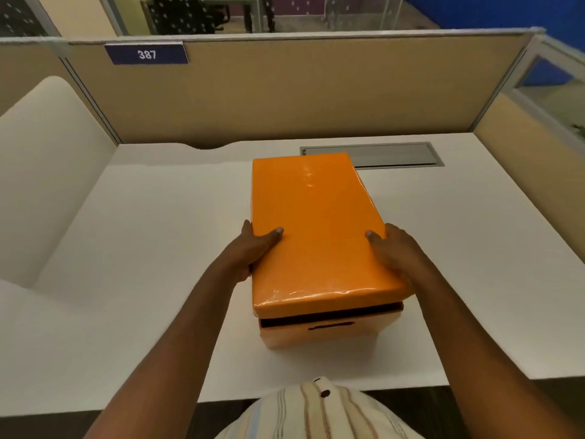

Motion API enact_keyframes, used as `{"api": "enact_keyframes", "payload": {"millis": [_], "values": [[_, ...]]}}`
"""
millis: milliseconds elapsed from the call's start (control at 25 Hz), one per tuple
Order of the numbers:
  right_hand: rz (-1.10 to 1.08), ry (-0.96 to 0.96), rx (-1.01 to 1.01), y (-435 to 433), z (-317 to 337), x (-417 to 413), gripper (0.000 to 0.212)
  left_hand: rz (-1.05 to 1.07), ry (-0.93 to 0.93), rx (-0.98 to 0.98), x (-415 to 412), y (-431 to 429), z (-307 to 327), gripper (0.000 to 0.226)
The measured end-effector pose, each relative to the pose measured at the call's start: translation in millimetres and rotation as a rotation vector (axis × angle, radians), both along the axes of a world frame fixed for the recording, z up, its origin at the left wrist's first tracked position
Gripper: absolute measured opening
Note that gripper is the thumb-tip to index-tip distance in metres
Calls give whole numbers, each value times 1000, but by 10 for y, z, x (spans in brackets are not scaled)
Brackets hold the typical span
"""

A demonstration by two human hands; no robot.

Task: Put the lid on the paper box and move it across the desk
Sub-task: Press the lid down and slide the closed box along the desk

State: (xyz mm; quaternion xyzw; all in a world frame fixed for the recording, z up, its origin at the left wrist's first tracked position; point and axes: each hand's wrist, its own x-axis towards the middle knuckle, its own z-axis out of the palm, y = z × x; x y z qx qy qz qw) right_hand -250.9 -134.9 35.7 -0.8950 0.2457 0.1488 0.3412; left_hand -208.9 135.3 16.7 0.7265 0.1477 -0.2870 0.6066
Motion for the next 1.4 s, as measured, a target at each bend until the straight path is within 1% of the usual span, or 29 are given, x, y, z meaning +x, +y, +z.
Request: {"api": "enact_keyframes", "payload": {"millis": [120,280,520,680,920,1080,1160,1240,1360,1400], "values": [[1,-21,0,-3,-22,-36,64,-17,-41,-17,-44,37,-62,86],[5,-52,-17,27,-109,-115,62,-7,-34,-52,-136,77,-106,80],[-1,-14,-34,-25,-176,-125,63,-43,-51,-57,-203,66,-86,83],[-24,-41,1,-9,-259,-183,61,-49,-55,-81,-254,53,-102,85],[-46,-86,40,6,-323,-207,59,-41,-53,-68,-283,29,-138,94],[-65,-105,60,34,-392,-228,57,-17,-93,-66,-354,23,-198,93],[-72,-121,57,55,-432,-245,57,0,-120,-79,-409,12,-237,88],[-69,-126,2,97,-489,-271,61,38,-189,-20,-502,-59,-281,81],[-69,-140,-146,181,-558,-312,63,110,-366,246,-626,-207,-369,73],[-72,-162,-185,207,-577,-332,63,120,-403,301,-639,-229,-388,72]]}}
